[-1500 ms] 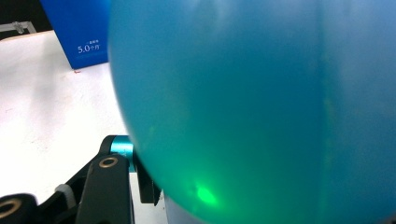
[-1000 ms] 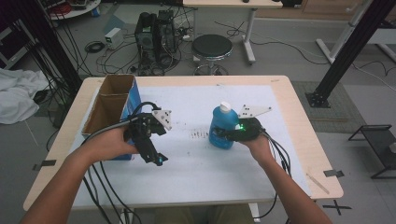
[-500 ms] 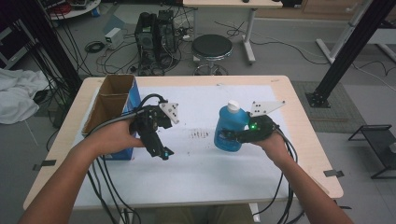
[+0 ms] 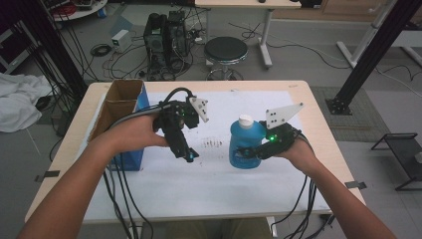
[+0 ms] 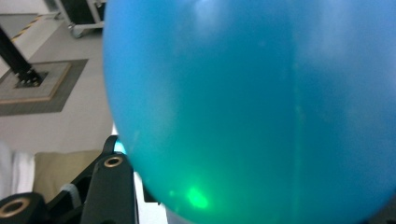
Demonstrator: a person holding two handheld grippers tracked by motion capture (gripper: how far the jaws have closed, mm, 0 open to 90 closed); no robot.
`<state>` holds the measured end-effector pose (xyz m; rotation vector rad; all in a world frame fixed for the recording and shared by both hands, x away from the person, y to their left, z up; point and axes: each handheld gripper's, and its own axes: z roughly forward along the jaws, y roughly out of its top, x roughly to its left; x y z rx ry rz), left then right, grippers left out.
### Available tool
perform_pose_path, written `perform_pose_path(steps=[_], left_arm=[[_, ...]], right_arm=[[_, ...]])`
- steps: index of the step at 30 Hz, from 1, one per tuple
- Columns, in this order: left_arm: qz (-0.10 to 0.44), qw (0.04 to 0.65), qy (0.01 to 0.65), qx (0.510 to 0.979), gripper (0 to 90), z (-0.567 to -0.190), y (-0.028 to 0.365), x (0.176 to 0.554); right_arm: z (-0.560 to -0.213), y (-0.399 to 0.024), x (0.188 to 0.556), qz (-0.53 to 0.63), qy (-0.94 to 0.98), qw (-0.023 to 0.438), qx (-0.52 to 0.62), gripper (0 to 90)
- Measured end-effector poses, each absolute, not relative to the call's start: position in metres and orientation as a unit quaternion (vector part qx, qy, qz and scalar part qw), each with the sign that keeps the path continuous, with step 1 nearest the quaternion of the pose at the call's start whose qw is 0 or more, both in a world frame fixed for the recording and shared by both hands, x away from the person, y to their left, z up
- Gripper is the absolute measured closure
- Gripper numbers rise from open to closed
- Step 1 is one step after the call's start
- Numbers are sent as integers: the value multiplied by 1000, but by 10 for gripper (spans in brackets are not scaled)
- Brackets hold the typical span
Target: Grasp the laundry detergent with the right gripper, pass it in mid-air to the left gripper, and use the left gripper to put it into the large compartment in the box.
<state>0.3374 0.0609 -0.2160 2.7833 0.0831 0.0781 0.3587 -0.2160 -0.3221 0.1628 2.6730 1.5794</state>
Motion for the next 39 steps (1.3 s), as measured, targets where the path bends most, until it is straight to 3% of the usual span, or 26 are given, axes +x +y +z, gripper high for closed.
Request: perform_pose_path(steps=[20, 39], left_arm=[[7, 162, 14, 987, 114, -204, 38, 342], [8, 153, 1, 988, 114, -200, 25, 340]], right_arm=[[-325, -178, 350, 489, 872, -22, 3, 433], [-325, -139, 354, 479, 877, -23, -25, 435]])
